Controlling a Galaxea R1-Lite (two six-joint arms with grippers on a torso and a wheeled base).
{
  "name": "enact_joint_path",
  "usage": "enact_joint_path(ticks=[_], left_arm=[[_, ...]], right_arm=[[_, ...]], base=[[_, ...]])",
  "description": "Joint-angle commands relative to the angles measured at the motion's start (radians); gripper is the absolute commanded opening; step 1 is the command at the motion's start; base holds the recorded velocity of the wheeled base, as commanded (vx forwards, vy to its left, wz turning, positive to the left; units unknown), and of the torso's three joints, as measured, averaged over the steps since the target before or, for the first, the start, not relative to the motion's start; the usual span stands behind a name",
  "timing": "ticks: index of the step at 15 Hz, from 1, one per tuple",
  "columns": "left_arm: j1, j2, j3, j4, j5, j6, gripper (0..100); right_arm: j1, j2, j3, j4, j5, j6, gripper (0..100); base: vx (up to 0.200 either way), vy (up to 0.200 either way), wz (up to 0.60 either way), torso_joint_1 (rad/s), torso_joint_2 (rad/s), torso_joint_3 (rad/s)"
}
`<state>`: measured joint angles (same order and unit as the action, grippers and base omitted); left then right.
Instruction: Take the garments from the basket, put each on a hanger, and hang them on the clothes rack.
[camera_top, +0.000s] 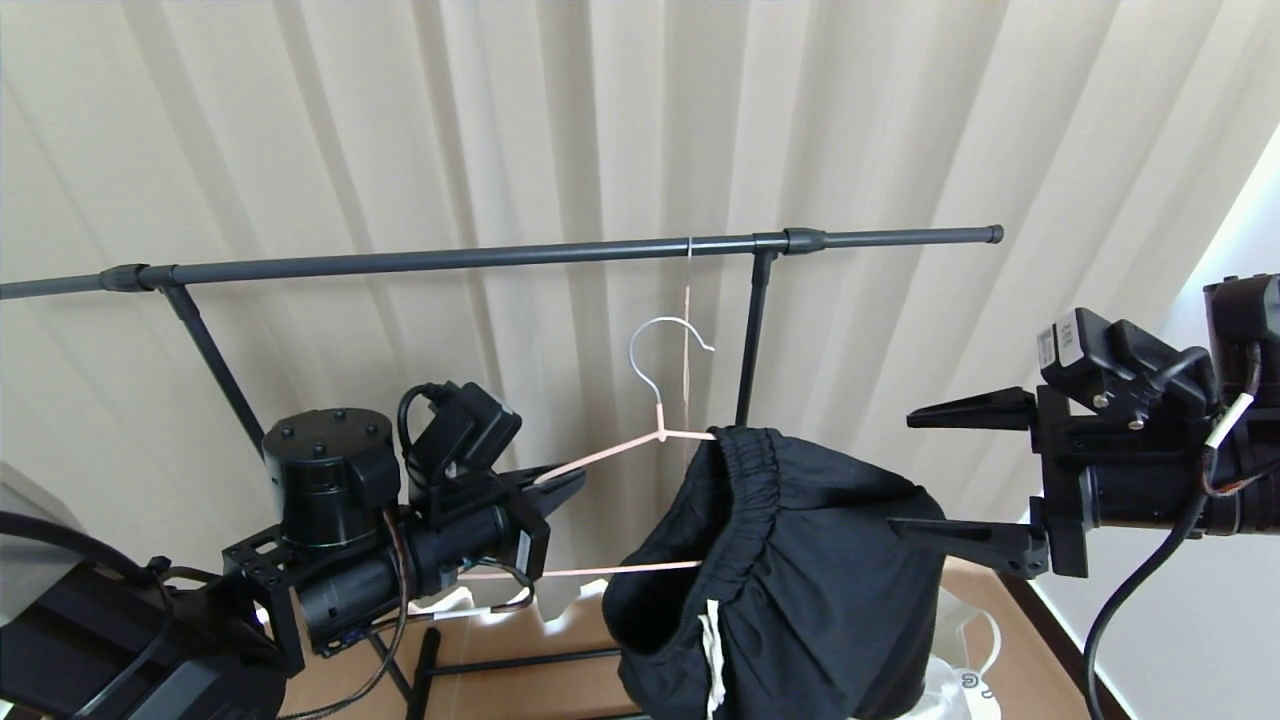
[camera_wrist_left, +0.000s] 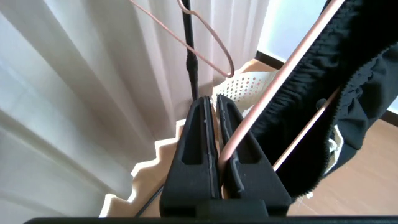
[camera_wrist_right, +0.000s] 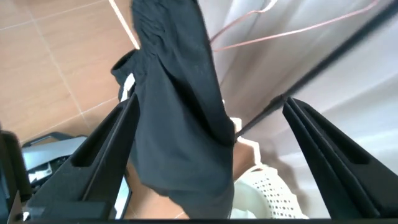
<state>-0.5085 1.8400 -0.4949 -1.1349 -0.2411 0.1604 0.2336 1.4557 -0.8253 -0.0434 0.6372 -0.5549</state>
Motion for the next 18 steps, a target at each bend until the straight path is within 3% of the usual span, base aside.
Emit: enact_joint_path(ticks=[1,2,12,18], left_arm=[[-0.007,-0.005,0.001,0.000,0.000,0.001,0],[-0.024,-0.008,0.002,0.000,0.000,0.007,0],[-0.110,-0.007,0.022,0.000,0.006,0.010,0],[-0.128,-0.013,0.022,0.000,0.008,0.011,0]], right_arm=[[0.003,0.014,-0.005,0.002,0.006,-0.005,100],[0.027,0.043,-0.014,0.002,0.032,-0.013,100],[0.156,0.100,-0.001,-0.015,0.030,0.027,100],[0.165,0.153,-0.011,-0.038,0.029,0.039,100]], base=[[0.000,0.000,0.00,0.000,0.00,0.000],[0.000,0.000,0.00,0.000,0.00,0.000],[0.000,0.000,0.00,0.000,0.00,0.000],[0.000,0.000,0.00,0.000,0.00,0.000]])
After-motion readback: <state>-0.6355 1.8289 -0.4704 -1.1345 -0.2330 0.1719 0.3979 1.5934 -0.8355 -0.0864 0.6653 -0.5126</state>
